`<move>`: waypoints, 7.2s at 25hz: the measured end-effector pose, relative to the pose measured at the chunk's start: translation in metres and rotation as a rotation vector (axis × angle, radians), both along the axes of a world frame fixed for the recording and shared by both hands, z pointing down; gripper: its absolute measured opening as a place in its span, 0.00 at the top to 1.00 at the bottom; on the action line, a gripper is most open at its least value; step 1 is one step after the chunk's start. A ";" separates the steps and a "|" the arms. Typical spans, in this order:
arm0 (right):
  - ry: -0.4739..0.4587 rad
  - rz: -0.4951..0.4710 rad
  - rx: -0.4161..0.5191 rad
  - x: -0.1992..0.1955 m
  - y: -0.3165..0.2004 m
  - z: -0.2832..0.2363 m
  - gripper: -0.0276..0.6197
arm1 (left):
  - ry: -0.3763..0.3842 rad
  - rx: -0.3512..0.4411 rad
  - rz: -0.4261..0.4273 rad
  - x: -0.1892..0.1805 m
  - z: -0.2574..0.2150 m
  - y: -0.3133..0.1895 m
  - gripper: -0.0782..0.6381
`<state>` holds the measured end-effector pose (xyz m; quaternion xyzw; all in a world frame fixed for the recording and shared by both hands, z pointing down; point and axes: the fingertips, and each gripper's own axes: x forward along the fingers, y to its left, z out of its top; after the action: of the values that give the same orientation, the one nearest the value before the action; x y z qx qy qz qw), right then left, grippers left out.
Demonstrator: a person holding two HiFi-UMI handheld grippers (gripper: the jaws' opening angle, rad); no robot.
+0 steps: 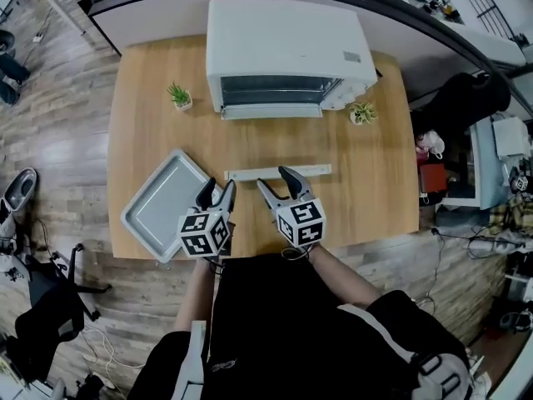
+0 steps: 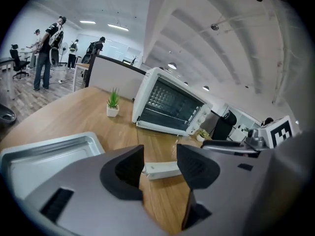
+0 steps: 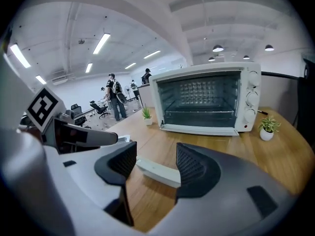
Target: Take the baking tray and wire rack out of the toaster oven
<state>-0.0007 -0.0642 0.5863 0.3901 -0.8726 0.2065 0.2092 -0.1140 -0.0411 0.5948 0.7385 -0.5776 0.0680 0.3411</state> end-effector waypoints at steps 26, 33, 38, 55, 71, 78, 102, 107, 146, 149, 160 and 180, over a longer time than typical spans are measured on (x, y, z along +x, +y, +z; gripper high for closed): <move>-0.705 0.477 -0.266 0.103 -0.213 0.013 0.59 | 0.639 0.045 -0.345 0.037 0.017 -0.220 0.59; -0.818 0.517 -0.362 0.086 -0.257 0.038 0.58 | 0.717 0.042 -0.423 0.029 0.037 -0.251 0.59; -0.878 0.564 -0.384 0.086 -0.281 0.052 0.58 | 0.770 0.058 -0.462 0.026 0.045 -0.270 0.59; -0.888 0.535 -0.372 0.086 -0.288 0.059 0.85 | 0.723 0.072 -0.446 0.027 0.047 -0.277 0.80; -0.916 0.542 -0.386 0.095 -0.240 0.059 0.86 | 0.709 0.032 -0.451 0.036 0.048 -0.228 0.80; -0.910 0.531 -0.400 0.098 -0.224 0.060 0.86 | 0.707 0.037 -0.464 0.038 0.049 -0.213 0.80; -0.912 0.515 -0.408 0.106 -0.174 0.055 0.86 | 0.728 0.043 -0.449 0.047 0.043 -0.162 0.80; -0.915 0.520 -0.395 0.107 -0.166 0.053 0.86 | 0.727 0.038 -0.434 0.049 0.042 -0.155 0.80; -0.937 0.499 -0.359 0.116 -0.112 0.035 0.88 | 0.870 0.100 -0.458 0.044 0.033 -0.108 0.80; -0.932 0.493 -0.361 0.116 -0.111 0.033 0.88 | 0.866 0.091 -0.454 0.043 0.035 -0.114 0.80; -0.985 0.566 -0.390 0.133 -0.131 0.038 0.77 | 0.735 0.070 -0.371 0.051 0.026 -0.118 0.85; -0.848 0.535 -0.324 0.143 -0.098 0.025 0.93 | 0.669 0.082 -0.297 0.064 0.007 -0.082 0.85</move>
<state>0.1425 -0.1625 0.6116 0.4440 -0.7073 0.5248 -0.1646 -0.0505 -0.1231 0.6022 0.6412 -0.5372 -0.2505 0.4873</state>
